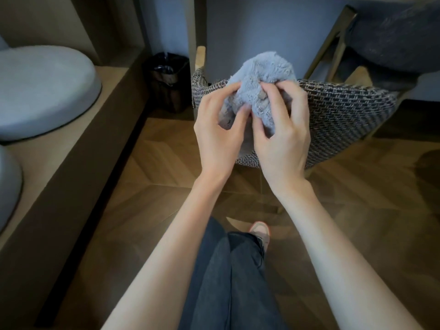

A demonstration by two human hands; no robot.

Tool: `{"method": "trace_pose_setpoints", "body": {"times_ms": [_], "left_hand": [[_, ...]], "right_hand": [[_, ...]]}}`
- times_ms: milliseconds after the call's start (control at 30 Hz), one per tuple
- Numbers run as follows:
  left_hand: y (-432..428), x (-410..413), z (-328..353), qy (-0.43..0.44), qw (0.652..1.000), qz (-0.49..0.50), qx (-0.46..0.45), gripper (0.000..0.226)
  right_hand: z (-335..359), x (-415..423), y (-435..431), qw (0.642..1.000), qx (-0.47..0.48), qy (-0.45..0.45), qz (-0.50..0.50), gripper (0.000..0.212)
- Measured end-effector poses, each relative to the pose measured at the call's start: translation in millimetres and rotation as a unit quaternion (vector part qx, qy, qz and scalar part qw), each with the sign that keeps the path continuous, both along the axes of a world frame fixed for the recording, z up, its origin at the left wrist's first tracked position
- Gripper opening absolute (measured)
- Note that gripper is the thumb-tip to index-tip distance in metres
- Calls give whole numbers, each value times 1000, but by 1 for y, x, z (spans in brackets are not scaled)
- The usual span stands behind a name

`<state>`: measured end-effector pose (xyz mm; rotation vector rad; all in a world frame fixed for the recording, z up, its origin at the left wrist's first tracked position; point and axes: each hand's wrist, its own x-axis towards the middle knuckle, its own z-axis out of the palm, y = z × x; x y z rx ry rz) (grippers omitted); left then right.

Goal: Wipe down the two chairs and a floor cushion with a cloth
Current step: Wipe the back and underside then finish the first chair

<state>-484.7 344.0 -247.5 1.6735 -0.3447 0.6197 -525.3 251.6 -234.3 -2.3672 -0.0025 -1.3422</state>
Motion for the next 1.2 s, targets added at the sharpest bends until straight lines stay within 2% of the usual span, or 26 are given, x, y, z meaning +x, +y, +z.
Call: {"method": "trace_pose_setpoints", "body": {"times_ms": [100,200,300,400,467,533,633,733,800,867,1000,1133,1200], "left_hand": [[3,5,-10,2,1000,-26,9,28],[7,7,-32,39,997,-54,31,27],[9,10,-70,128,985,-84,79,30],[12,20,-104,220,957,-119,148,32],[13,25,-117,269,939,-136,167,33],[13,27,-121,293,930,-142,169,33],[20,21,-109,255,949,-130,134,31],[32,8,-81,138,986,-86,33,30],[34,1,-56,78,995,-44,-39,33],[32,3,-34,42,997,-18,-65,35],[26,24,-21,81,996,-17,-16,38],[22,30,-52,97,995,6,4,41],[21,31,-78,149,988,7,30,42]], "right_hand": [[-20,7,0,998,-40,-35,-20,30],[-54,10,-7,998,-61,-10,-21,30],[-97,10,-13,997,-39,73,-5,33],[-133,12,-18,984,15,173,30,32],[-143,14,-19,966,61,247,49,30],[-142,15,-18,957,81,275,44,29],[-123,6,-9,975,79,203,41,33],[-81,1,5,991,73,89,63,31],[-50,6,14,995,55,21,86,29],[-24,14,20,994,49,-10,100,30],[-17,28,23,996,55,32,55,31],[-56,37,22,996,62,55,33,26],[-84,38,19,990,76,115,36,27]]}}
